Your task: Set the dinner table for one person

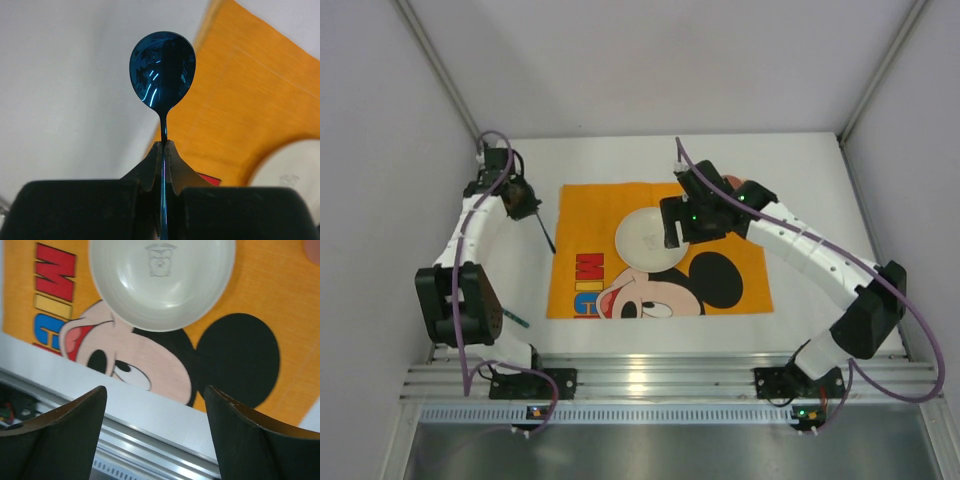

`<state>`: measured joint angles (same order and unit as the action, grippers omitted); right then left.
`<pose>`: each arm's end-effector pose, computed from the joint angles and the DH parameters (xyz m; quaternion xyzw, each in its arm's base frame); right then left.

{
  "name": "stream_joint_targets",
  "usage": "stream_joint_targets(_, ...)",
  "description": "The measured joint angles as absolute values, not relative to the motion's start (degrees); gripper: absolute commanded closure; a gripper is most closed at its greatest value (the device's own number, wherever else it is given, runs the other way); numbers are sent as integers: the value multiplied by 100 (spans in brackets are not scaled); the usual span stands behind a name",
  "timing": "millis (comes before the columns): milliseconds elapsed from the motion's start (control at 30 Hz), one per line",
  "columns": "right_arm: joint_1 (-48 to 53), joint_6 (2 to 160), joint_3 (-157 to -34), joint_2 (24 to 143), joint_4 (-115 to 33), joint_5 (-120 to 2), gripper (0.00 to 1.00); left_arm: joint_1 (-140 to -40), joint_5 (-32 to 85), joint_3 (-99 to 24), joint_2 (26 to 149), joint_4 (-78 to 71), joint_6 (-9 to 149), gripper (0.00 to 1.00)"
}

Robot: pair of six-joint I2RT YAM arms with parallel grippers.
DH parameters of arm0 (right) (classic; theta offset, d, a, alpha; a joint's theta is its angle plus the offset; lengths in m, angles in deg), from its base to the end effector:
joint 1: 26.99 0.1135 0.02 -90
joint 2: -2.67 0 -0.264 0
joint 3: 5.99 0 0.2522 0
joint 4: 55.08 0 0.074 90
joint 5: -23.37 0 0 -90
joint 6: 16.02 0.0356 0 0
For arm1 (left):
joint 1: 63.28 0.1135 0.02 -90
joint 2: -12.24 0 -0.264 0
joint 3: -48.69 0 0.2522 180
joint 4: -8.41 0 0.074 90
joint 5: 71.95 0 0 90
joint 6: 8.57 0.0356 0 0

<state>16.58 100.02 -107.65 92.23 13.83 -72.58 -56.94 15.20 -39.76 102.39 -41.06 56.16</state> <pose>0.2376 0.2210 0.3388 -0.1312 0.9481 0.1220 0.2626 0.3392 0.0395 0.2847 -0.2648 0.9049 -0.0315 0.3316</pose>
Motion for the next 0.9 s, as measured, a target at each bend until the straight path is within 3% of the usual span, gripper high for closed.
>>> stream_joint_targets(300, 1656, 10610, -9909, 8989, -621, -5361, 20, -7737, 2361, -4875, 10276, -4355, 4888, 100)
stream_joint_targets(533, 1612, 10946, -9891, 9420, -1589, -4841, 21, -8255, 2672, -5122, 10274, -4372, 4344, 100)
stream_joint_targets(700, 1595, 11172, -9891, 9695, -1974, -4683, 28, -8513, 2775, -5054, 10239, -4372, 4129, 100)
stream_joint_targets(733, 1595, 11217, -9891, 9745, -2063, -4642, 32, -8552, 2792, -5034, 10233, -4375, 4097, 100)
stream_joint_targets(800, 1595, 11268, -9891, 9839, -2243, -4574, 59, -8601, 2825, -5012, 10222, -4372, 4060, 100)
stream_joint_targets(900, 1595, 11390, -9884, 9979, -2418, -4515, 88, -8629, 2855, -4993, 10178, -4372, 4025, 100)
